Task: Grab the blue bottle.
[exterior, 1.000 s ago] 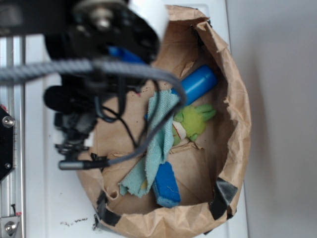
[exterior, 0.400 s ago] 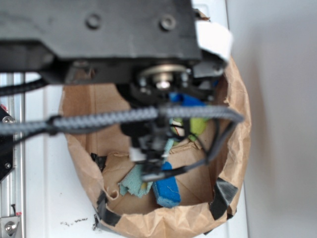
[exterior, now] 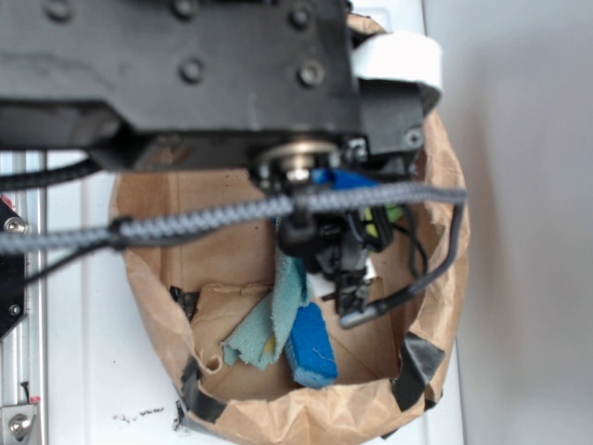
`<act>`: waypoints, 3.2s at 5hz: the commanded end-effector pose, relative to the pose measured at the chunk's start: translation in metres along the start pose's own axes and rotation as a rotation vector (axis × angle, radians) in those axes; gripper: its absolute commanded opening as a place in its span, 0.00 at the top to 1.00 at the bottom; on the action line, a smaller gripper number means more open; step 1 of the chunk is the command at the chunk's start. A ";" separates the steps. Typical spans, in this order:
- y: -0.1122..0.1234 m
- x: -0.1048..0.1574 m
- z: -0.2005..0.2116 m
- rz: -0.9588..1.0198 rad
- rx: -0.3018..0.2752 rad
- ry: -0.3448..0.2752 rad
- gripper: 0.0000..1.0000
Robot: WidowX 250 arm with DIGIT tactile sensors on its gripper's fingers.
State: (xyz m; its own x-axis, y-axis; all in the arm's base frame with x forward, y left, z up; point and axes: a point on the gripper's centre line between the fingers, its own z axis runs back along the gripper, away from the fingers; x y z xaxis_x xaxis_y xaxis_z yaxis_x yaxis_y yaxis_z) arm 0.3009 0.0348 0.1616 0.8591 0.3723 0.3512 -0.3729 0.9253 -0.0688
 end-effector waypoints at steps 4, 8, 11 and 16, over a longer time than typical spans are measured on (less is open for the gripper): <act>0.007 0.000 -0.009 0.046 -0.062 -0.044 0.00; 0.006 0.018 -0.059 0.235 0.015 -0.148 0.00; 0.015 0.032 -0.069 0.325 0.120 -0.254 0.00; -0.012 0.003 -0.112 0.224 0.134 -0.203 0.00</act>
State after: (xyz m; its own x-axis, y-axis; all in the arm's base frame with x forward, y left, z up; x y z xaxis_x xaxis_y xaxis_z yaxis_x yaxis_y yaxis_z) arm 0.3454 0.0385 0.0490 0.6654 0.5539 0.5004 -0.6237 0.7809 -0.0349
